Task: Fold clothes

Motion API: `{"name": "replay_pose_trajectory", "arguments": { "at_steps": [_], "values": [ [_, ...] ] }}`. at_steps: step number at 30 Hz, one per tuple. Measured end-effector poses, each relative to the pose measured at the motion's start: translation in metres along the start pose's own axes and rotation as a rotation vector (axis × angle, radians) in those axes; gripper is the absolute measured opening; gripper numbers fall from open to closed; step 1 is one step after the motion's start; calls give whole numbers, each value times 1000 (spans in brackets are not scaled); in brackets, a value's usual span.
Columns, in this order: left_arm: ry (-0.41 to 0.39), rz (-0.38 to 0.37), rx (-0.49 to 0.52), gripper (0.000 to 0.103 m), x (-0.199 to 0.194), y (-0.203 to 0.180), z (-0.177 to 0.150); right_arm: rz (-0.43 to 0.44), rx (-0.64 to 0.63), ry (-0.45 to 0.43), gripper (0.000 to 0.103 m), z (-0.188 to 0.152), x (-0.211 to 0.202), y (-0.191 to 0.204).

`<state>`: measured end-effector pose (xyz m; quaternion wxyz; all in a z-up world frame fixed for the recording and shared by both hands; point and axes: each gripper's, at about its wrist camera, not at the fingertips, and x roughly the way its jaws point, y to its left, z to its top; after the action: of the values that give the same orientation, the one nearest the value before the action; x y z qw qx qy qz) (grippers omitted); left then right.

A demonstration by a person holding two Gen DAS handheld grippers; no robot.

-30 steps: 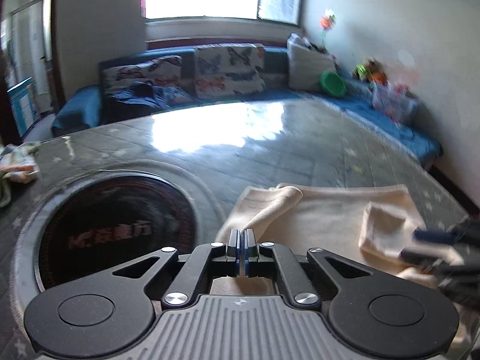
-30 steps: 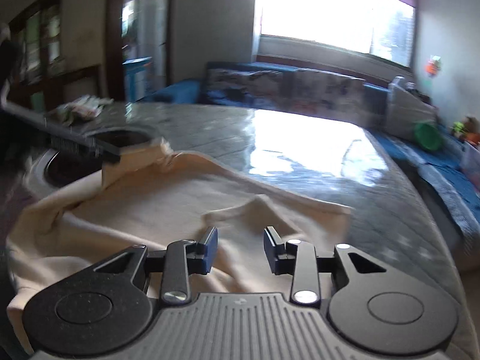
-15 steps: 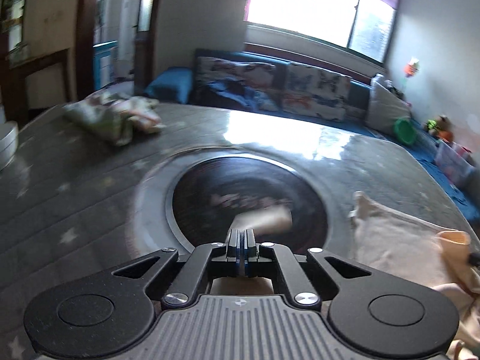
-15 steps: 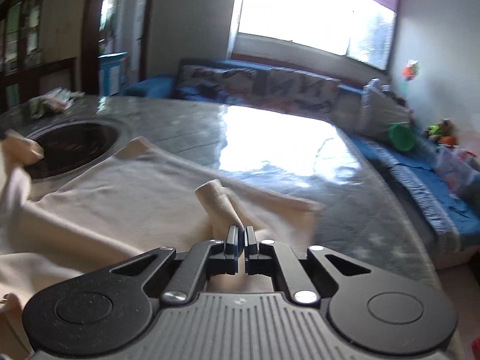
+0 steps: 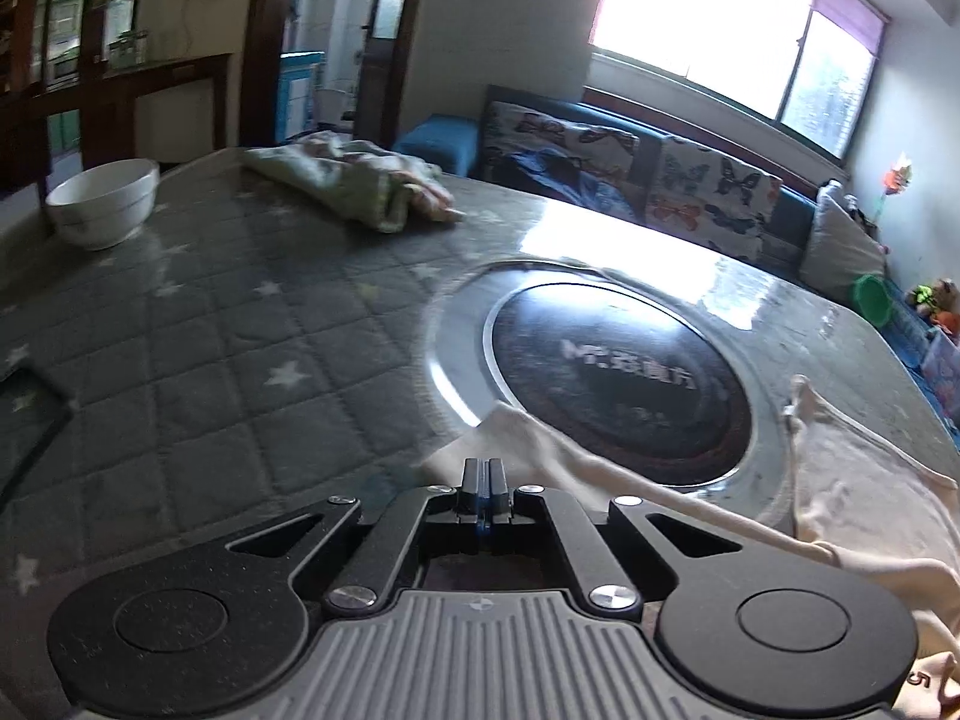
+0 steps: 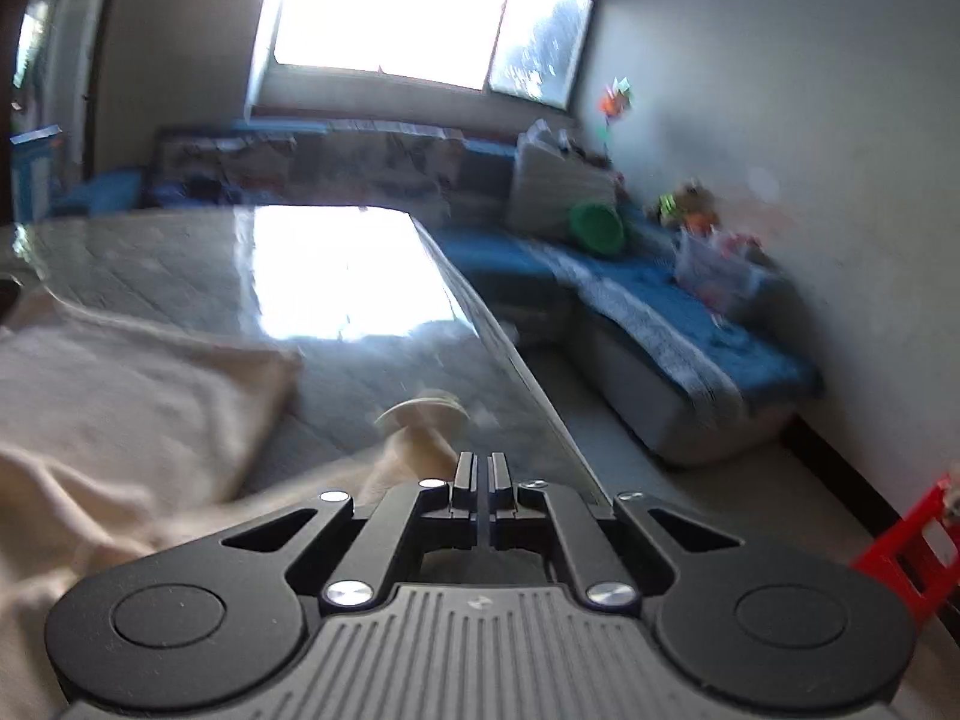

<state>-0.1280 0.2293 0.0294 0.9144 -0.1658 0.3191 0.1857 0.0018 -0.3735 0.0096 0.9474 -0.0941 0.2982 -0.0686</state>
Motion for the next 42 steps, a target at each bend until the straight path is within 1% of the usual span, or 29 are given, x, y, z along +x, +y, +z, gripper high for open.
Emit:
{"name": "replay_pose_trajectory", "arguments": {
  "at_steps": [4, 6, 9, 10, 11, 12, 13, 15, 17, 19, 21, 23, 27, 29, 35, 38, 40, 41, 42],
  "values": [
    [18, 5, 20, 0, -2, 4, 2, -6, 28, 14, 7, -5, 1, -7],
    [25, -13, 48, 1, -1, -6, 4, 29, 38, -2, 7, 0, -3, -4],
    [38, -72, 88, 3, 6, -29, 8, 101, 47, -13, 10, 12, -2, 7],
    [44, -93, 104, 5, 9, -38, 8, 129, 47, -13, 11, 15, -1, 10],
    [51, -118, 126, 6, 11, -50, 8, 159, 45, -12, 14, 18, 1, 13],
    [57, -142, 149, 8, 14, -62, 8, 188, 44, -13, 19, 21, 3, 17],
    [62, -166, 174, 13, 17, -75, 7, 213, 39, -11, 20, 23, 5, 22],
    [71, -216, 219, 18, 23, -101, 6, 263, 23, -2, 20, 27, 9, 32],
    [78, -264, 261, 20, 33, -130, 7, 298, 4, 11, 20, 29, 15, 43],
    [87, -295, 292, 28, 46, -156, 8, 330, -3, 29, 21, 32, 22, 51],
    [98, -328, 324, 32, 62, -180, 11, 355, -12, 44, 23, 34, 30, 58],
    [102, -323, 345, 35, 78, -199, 14, 369, -25, 56, 27, 36, 37, 64],
    [126, -317, 366, 41, 108, -228, 19, 380, -38, 76, 28, 39, 49, 71],
    [131, -309, 371, 42, 119, -237, 21, 386, -35, 89, 28, 40, 56, 72],
    [127, -298, 403, 41, 141, -259, 24, 396, -21, 101, 28, 45, 68, 71],
    [132, -294, 413, 37, 149, -266, 24, 405, -30, 104, 27, 49, 72, 73],
    [124, -299, 427, 22, 152, -269, 23, 411, -39, 106, 25, 52, 75, 76],
    [117, -303, 438, 15, 152, -270, 22, 413, -45, 106, 19, 53, 76, 77],
    [109, -307, 448, 11, 152, -271, 22, 415, -51, 106, 15, 55, 76, 79]
  ]
}}
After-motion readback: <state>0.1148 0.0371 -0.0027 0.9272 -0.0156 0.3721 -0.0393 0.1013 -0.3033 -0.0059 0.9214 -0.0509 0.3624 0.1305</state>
